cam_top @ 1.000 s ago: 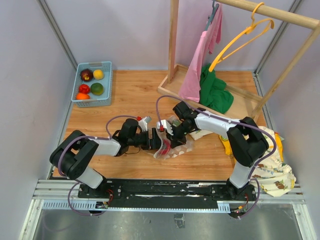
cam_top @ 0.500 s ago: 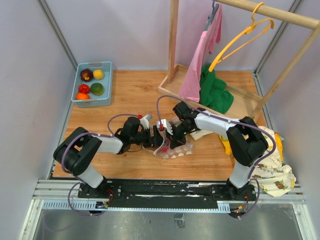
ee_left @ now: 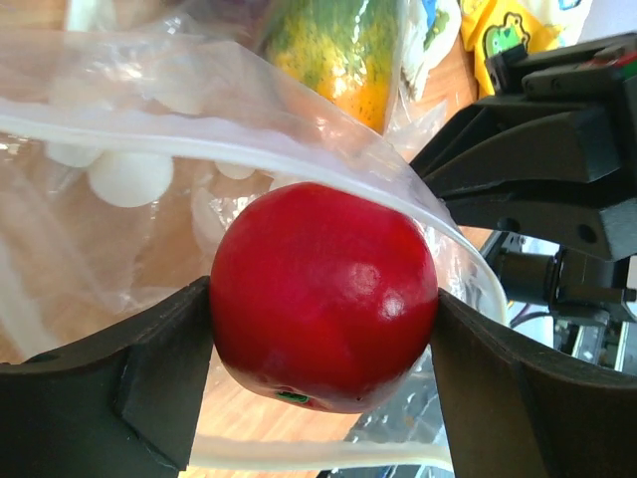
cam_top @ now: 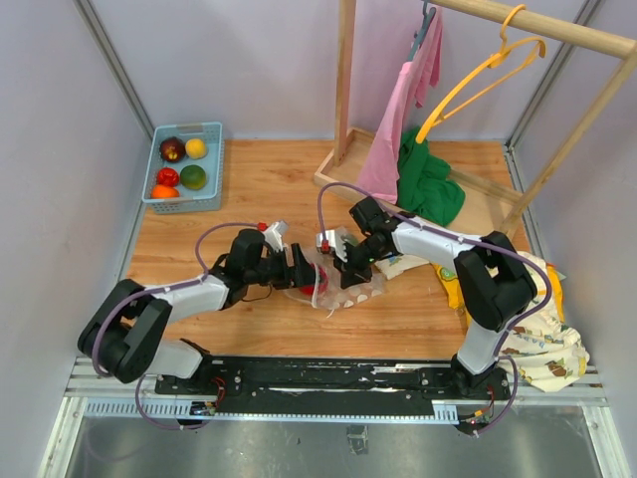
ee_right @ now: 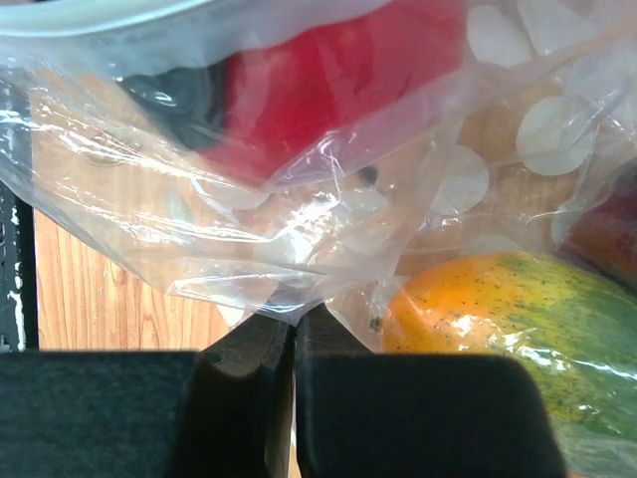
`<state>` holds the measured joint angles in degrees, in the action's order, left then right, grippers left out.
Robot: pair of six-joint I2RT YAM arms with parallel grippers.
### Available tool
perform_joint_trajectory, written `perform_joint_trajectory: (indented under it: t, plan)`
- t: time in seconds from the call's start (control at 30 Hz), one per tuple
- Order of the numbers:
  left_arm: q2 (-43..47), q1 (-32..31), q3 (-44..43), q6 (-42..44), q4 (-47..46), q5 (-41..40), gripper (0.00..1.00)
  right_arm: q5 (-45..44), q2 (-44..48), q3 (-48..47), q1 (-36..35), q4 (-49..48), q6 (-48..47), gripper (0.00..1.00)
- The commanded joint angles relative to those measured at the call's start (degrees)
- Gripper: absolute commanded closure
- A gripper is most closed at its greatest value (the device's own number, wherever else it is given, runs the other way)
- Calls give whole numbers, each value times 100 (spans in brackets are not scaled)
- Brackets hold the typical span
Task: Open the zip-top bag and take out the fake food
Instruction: Pick up the fake vegetable from the zipper food storage bag, then place the fake vegetable in the bin.
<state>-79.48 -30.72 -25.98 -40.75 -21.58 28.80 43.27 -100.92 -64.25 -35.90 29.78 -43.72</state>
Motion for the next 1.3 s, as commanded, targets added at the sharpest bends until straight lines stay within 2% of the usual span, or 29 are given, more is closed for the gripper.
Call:
perform_joint_trajectory:
  t: [0.0, 0.23, 0.43, 0.77, 1.03, 1.27]
  plan:
    - [484, 285, 85, 233, 517, 46, 71, -209, 128, 43, 105, -65, -110, 99]
    - [921, 668, 39, 318, 1186, 240, 74, -457, 88, 19, 166, -95, -59, 99]
    - [1235, 1010, -158, 399, 1829, 99, 78, -230, 156, 40, 295, -67, -61, 99]
    - [1499, 2095, -923, 679, 2877, 71, 79, -31, 249, 76, 358, -51, -84, 96]
    - [1126, 3398, -1771, 1000, 3160, 487, 79, 23, 196, 37, 356, -26, -75, 94]
    - [204, 4361, -2941, 1254, 3319, 495, 79, 65, 153, -7, 356, 0, -67, 92]
